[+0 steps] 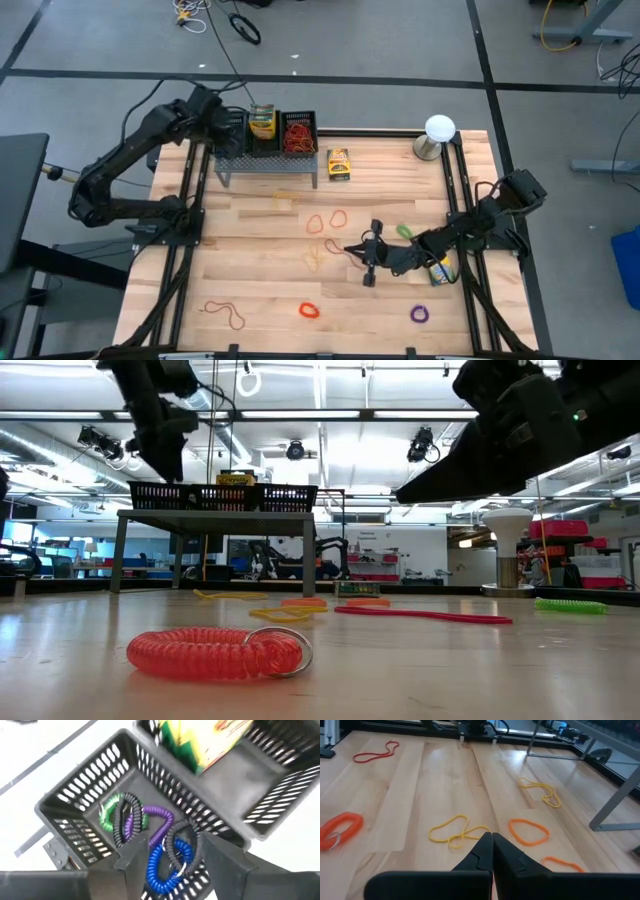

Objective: Pick & Place Office Desk Supplies
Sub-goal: Put the black spiral keychain into the left black bin, then put the bottom yellow rubber band into the right black bin

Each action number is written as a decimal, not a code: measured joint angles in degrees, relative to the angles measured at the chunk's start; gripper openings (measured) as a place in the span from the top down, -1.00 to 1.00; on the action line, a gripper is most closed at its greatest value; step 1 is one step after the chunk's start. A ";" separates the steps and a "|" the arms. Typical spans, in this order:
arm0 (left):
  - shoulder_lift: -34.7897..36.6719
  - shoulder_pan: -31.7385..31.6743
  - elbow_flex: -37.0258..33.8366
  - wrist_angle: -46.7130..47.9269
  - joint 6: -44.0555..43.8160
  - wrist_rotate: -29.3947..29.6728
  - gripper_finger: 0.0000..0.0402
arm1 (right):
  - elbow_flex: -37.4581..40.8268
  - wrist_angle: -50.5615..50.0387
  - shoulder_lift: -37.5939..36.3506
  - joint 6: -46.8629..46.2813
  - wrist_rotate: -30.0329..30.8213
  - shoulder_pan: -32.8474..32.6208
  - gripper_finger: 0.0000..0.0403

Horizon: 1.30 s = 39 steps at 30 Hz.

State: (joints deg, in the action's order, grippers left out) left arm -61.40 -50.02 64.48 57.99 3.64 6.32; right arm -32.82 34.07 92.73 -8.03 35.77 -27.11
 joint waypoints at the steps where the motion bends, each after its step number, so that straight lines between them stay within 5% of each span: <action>1: 0.45 0.31 0.78 0.18 0.00 -0.04 0.04 | 0.00 0.10 0.00 0.00 0.00 0.31 0.99; 6: 2.03 3.10 3.80 1.25 1.37 0.29 0.04 | 0.00 1.90 0.00 -0.02 0.01 1.94 0.95; 11: 7.25 9.49 1.93 1.34 3.69 0.14 0.28 | 0.00 1.85 0.00 -0.05 0.07 2.33 0.93; 19: 24.64 27.47 -19.55 -22.09 -2.59 -1.00 0.92 | 0.00 0.80 0.00 -0.17 -0.09 1.52 0.97; 24: 28.61 39.61 -35.05 -43.83 -4.66 -2.79 0.96 | 0.00 0.87 0.00 -2.35 -0.28 1.94 0.99; 31: 19.37 53.92 -47.62 -71.32 -2.81 4.07 0.96 | 0.00 0.87 0.00 -3.51 -0.26 1.96 0.96; 39: 0.09 63.54 -49.76 -90.47 -1.70 16.29 0.96 | -0.06 0.26 0.00 -8.65 -0.08 2.04 0.92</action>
State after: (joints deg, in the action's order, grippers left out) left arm -61.31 13.52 14.72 -32.48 1.94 22.61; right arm -32.88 34.33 92.73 -16.68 35.69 -25.07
